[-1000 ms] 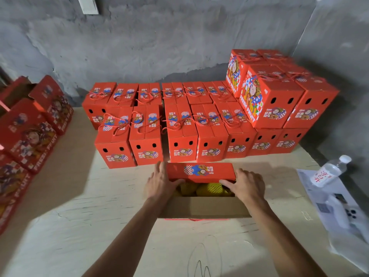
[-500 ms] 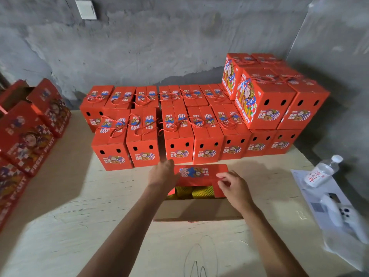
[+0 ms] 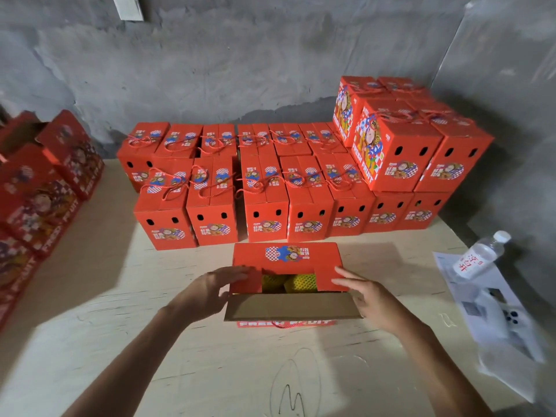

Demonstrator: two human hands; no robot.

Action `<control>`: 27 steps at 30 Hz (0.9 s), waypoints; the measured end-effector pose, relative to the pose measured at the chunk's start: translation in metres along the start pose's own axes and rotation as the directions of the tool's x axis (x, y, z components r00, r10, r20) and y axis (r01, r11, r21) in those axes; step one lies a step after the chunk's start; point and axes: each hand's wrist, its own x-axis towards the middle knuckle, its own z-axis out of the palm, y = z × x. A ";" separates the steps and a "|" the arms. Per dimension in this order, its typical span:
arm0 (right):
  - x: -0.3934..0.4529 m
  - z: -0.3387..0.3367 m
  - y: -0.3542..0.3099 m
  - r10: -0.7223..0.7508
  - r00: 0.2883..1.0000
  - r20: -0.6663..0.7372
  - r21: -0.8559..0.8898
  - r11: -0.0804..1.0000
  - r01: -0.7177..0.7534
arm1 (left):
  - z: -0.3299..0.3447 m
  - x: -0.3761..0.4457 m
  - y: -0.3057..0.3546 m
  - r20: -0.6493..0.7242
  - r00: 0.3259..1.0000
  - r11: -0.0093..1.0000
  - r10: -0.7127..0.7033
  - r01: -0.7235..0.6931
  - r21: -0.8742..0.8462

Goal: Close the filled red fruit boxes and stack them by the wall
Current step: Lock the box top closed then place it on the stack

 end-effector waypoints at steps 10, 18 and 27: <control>0.024 0.010 -0.030 0.164 0.888 -0.430 0.131 0.984 -0.118 | 0.011 0.037 0.041 -0.258 0.837 0.875 -0.483 0.470 -0.115; 0.061 0.050 -0.043 -0.169 0.717 -0.676 -0.327 0.941 -0.086 | 0.077 0.040 0.054 -0.519 0.850 0.963 -0.091 0.208 0.172; 0.088 0.038 -0.046 -0.217 0.730 -0.648 -0.402 0.911 -0.086 | 0.066 0.060 0.053 -0.540 0.811 0.935 -0.225 0.335 0.114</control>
